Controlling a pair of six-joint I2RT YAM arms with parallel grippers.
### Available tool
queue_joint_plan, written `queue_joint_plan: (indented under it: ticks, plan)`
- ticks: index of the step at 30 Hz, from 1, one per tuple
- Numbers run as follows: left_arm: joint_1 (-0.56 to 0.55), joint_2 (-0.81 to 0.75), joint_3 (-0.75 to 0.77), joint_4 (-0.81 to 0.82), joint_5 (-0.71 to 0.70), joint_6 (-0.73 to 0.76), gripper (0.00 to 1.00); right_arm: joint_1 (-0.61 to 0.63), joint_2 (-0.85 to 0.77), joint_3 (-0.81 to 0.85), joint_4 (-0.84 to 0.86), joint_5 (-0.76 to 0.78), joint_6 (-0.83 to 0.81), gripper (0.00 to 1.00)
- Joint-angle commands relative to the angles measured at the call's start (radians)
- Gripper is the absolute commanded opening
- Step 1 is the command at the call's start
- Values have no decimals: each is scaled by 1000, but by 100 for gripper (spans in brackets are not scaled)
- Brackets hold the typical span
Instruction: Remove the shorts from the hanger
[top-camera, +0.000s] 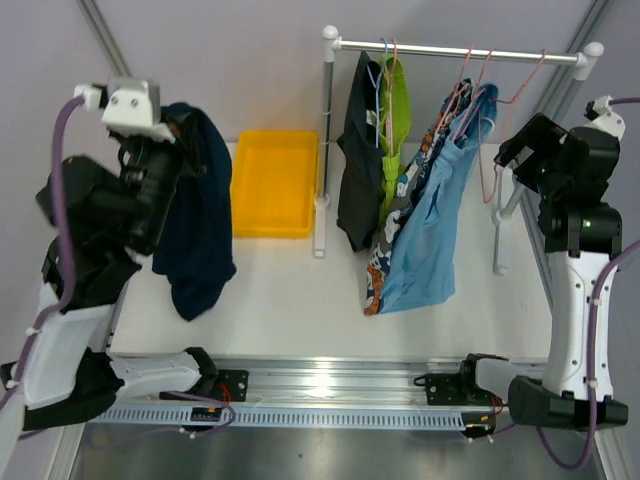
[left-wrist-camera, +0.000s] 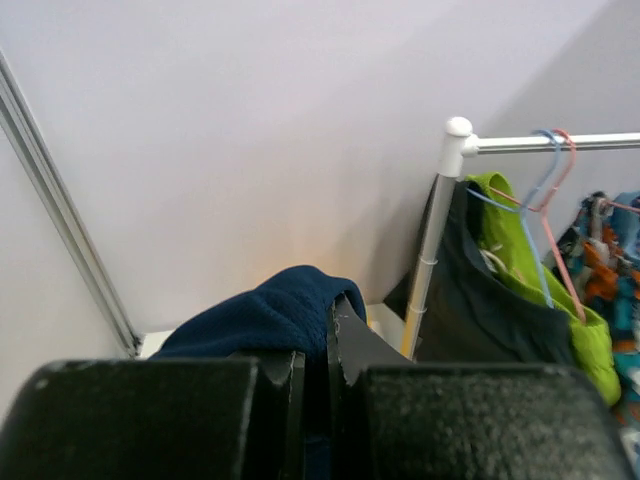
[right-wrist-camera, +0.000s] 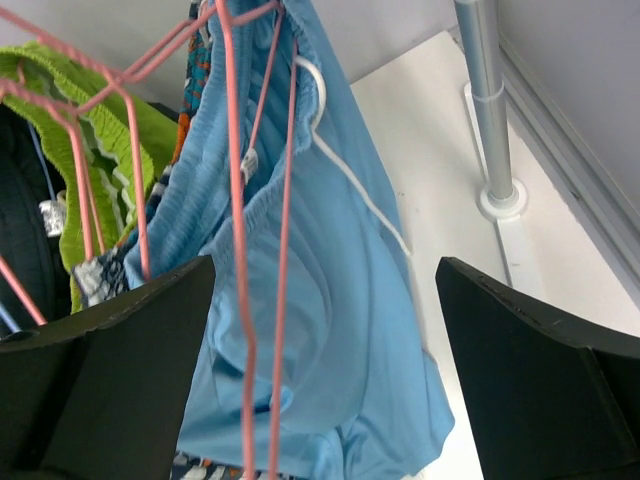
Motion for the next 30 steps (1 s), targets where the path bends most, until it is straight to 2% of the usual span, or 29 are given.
queue_joint_plan:
  ticks: [1, 3, 7, 8, 9, 13, 15, 17, 21, 23, 24, 25, 26, 30]
  plan:
    - [191, 166, 139, 0, 317, -27, 0, -5, -72, -56, 13, -41, 14, 99]
    - [322, 252, 285, -26, 371, -48, 0, -5, -116, -119, 17, -64, 26, 99]
    - [481, 505, 561, -41, 474, -85, 0, -1, -209, -252, 35, -184, 63, 99]
    - [505, 632, 619, -46, 494, -88, 0, 2, -230, -281, 44, -204, 74, 99]
    - [553, 686, 740, -28, 502, -93, 0, 9, -267, -335, 49, -221, 78, 99]
    - [644, 882, 713, 99, 517, -143, 1, 40, -337, -395, 24, -262, 85, 99]
    - [691, 991, 703, 113, 537, -197, 1, 52, -362, -401, -2, -265, 76, 99]
    - [711, 1051, 693, 115, 543, -260, 1, 63, -397, -395, -31, -261, 65, 99]
    - [711, 1162, 647, 124, 562, -263, 5, 65, -420, -349, -72, -251, 48, 99]
    - [711, 1187, 605, 114, 572, -275, 26, 65, -431, -328, -59, -271, 49, 99]
    - [711, 1197, 583, 104, 585, -282, 44, 65, -433, -319, -49, -287, 49, 99]
    - [711, 1206, 571, 92, 632, -295, 90, 66, -436, -309, -22, -294, 49, 99]
    - [710, 1205, 557, 52, 655, -311, 99, 66, -442, -299, -2, -305, 51, 99]
    - [670, 1110, 494, -40, 648, -345, 99, 66, -417, -285, 136, -380, 71, 99]
